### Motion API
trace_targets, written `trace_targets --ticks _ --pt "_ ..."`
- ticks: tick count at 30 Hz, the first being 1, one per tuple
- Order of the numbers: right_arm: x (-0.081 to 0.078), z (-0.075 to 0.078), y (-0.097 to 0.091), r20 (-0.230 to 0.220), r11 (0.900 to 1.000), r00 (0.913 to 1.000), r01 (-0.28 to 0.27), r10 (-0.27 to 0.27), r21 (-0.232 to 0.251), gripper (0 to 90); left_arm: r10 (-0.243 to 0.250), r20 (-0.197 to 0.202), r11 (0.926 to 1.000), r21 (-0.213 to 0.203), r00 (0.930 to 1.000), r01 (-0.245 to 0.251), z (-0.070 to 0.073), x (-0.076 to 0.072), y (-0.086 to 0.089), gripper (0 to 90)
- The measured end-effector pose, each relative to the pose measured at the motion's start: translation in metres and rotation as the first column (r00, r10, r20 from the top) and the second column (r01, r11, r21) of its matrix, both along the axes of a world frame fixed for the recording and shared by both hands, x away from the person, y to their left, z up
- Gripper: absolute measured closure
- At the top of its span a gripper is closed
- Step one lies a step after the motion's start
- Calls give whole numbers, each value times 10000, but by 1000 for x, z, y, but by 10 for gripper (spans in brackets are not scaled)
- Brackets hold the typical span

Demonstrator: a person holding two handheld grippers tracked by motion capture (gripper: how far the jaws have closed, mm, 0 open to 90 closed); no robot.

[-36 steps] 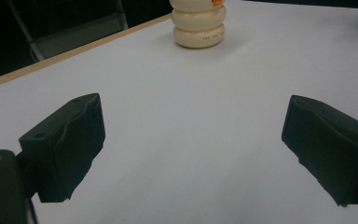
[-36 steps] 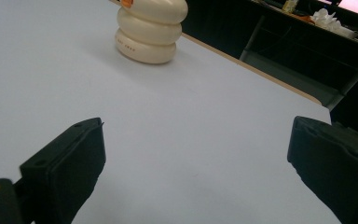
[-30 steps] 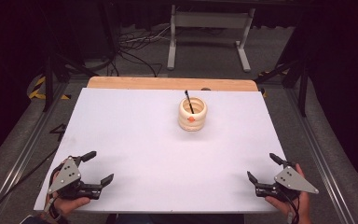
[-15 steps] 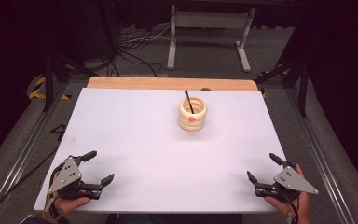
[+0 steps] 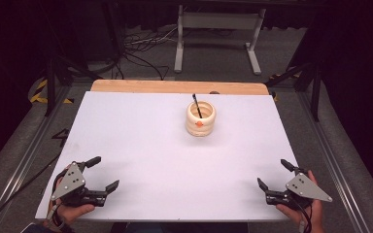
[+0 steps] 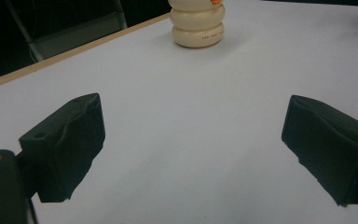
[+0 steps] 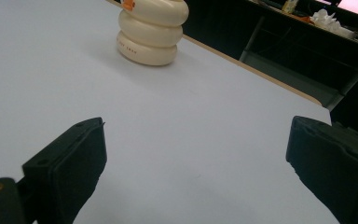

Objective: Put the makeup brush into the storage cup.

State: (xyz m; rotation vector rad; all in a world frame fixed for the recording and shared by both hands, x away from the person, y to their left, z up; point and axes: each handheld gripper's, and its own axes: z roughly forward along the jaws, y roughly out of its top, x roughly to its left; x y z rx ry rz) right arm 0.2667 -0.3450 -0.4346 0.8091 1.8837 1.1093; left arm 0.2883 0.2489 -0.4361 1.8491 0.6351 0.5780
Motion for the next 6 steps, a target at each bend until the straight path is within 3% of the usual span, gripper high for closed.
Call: trace_targets --ticks 6 --pt "0 3 -3 170 9999 9998 123 -122 -23 57 36 12 10000 6 10000 -36 0 1 -1 68"
